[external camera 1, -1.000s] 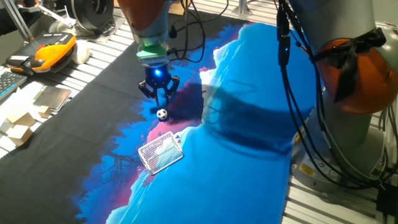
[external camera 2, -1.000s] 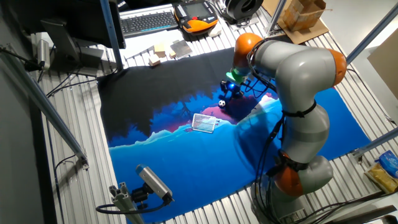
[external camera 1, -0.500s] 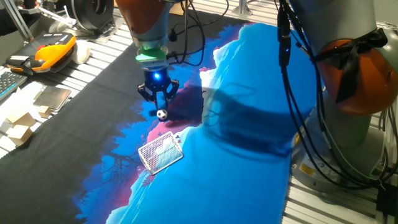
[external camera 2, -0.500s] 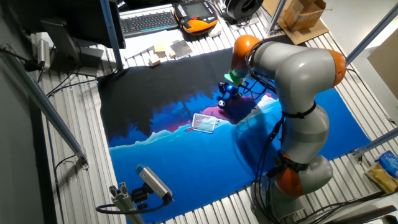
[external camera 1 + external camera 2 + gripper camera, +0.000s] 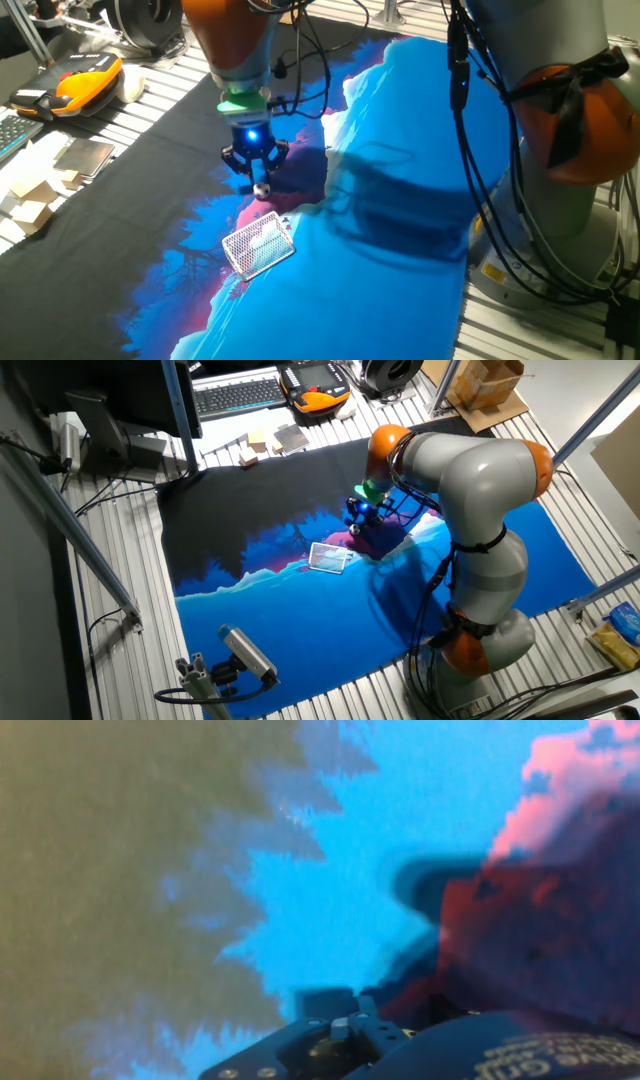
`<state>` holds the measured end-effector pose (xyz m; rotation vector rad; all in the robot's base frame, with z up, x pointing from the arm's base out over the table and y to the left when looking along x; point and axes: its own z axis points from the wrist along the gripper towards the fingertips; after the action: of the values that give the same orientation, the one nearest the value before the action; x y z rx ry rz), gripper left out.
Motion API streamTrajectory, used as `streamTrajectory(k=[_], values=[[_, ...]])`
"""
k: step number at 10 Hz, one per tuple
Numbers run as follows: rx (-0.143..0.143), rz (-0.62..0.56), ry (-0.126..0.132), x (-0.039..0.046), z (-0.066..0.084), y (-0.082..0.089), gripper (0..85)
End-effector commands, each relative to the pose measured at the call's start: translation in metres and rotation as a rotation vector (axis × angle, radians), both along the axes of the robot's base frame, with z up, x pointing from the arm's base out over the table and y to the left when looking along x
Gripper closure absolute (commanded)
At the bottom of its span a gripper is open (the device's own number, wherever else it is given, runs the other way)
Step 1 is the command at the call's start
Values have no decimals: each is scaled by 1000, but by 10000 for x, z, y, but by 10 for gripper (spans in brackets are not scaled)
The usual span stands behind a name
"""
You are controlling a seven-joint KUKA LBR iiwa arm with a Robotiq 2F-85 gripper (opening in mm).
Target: Push the soccer ball into the goal
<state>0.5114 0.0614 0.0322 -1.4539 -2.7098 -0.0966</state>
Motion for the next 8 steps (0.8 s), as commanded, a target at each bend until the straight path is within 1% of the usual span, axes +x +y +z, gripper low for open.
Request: streamTrajectory(k=[1,3,6,7,8], values=[[7,-10,-1,-35,15,46,510],[9,-28,0,-77,28,112,510],[9,-17,2,-58,3,89,510],[7,-14,3,-58,3,89,510],[-8,-6,6,-58,3,89,510]])
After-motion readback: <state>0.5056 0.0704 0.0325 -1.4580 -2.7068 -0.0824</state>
